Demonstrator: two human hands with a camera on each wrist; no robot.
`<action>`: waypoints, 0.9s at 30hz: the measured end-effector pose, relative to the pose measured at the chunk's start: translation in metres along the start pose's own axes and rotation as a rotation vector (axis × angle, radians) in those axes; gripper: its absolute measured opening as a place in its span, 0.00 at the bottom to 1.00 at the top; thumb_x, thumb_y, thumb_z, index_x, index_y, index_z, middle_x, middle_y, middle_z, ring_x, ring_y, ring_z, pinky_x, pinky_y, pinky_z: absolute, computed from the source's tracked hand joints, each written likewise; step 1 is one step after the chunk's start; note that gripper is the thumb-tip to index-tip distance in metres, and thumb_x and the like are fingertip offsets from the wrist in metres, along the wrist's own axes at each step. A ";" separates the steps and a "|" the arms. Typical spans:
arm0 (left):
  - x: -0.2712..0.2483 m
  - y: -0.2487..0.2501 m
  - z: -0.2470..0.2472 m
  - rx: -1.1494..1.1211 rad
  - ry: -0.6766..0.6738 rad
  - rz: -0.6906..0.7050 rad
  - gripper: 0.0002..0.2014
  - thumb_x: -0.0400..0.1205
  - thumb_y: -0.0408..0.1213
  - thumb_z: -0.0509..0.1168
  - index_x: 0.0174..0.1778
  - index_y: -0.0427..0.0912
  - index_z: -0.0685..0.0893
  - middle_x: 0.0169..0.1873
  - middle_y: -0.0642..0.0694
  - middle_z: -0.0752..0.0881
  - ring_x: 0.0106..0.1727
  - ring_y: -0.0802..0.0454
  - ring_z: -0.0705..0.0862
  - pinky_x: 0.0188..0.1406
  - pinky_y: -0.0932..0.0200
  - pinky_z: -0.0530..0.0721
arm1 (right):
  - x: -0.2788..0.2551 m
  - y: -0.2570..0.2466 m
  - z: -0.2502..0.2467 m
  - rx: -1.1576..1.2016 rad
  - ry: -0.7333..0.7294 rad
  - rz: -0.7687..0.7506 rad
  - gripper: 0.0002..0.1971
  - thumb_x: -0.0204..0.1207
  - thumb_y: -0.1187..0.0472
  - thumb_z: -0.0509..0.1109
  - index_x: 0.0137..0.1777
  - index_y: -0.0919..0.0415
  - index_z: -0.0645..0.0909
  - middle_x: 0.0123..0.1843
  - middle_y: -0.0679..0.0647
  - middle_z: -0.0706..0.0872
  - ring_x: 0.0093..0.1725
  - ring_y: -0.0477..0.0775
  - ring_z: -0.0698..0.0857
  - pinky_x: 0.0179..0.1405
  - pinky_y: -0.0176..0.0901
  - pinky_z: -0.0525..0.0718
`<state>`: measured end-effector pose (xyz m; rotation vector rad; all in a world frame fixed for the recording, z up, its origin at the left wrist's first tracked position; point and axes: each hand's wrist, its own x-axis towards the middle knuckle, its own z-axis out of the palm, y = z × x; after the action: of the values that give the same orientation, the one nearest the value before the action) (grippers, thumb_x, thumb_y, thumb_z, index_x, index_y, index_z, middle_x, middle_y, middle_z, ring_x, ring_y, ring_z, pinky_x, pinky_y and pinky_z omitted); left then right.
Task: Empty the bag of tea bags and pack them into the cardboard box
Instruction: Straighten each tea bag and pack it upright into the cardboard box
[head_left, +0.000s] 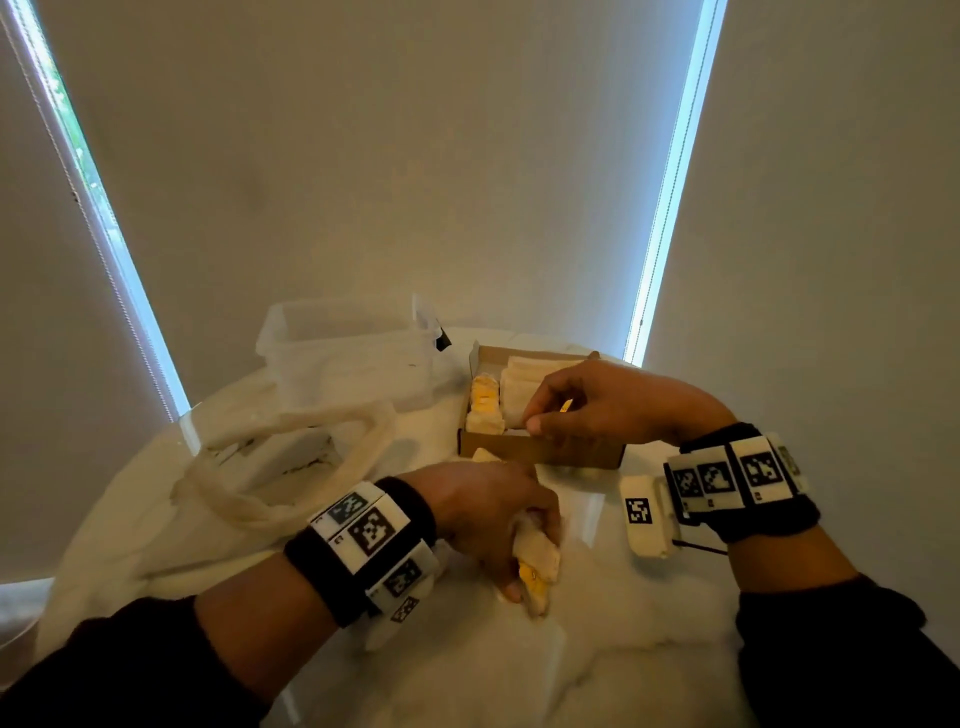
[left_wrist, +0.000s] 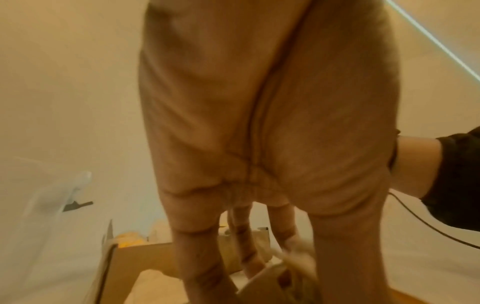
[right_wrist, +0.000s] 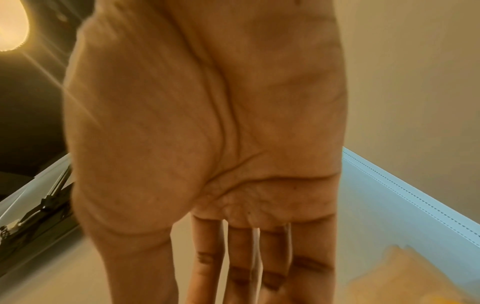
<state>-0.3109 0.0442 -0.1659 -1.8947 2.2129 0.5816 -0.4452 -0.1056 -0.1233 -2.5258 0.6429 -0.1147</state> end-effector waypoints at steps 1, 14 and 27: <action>0.001 -0.004 -0.002 -0.006 0.020 0.005 0.31 0.77 0.43 0.84 0.75 0.60 0.83 0.72 0.52 0.80 0.72 0.46 0.79 0.72 0.42 0.83 | 0.000 0.000 0.000 0.032 0.010 -0.013 0.09 0.84 0.49 0.77 0.60 0.48 0.91 0.55 0.42 0.92 0.55 0.46 0.91 0.64 0.47 0.89; 0.012 -0.081 -0.005 -1.735 0.562 -0.014 0.12 0.87 0.39 0.72 0.61 0.34 0.89 0.49 0.36 0.88 0.42 0.48 0.89 0.51 0.52 0.89 | 0.044 -0.019 0.029 0.826 0.440 -0.073 0.13 0.86 0.50 0.74 0.62 0.57 0.91 0.51 0.54 0.95 0.48 0.52 0.92 0.42 0.41 0.89; 0.015 -0.091 0.009 -2.077 0.652 0.018 0.18 0.86 0.41 0.57 0.39 0.37 0.89 0.33 0.43 0.82 0.28 0.51 0.76 0.16 0.64 0.69 | 0.047 -0.028 0.081 0.762 0.273 0.053 0.24 0.74 0.47 0.86 0.68 0.44 0.82 0.60 0.49 0.92 0.49 0.48 0.95 0.41 0.40 0.92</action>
<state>-0.2260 0.0234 -0.1965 -2.6941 1.3465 3.5828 -0.3753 -0.0680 -0.1804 -1.7668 0.6177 -0.5759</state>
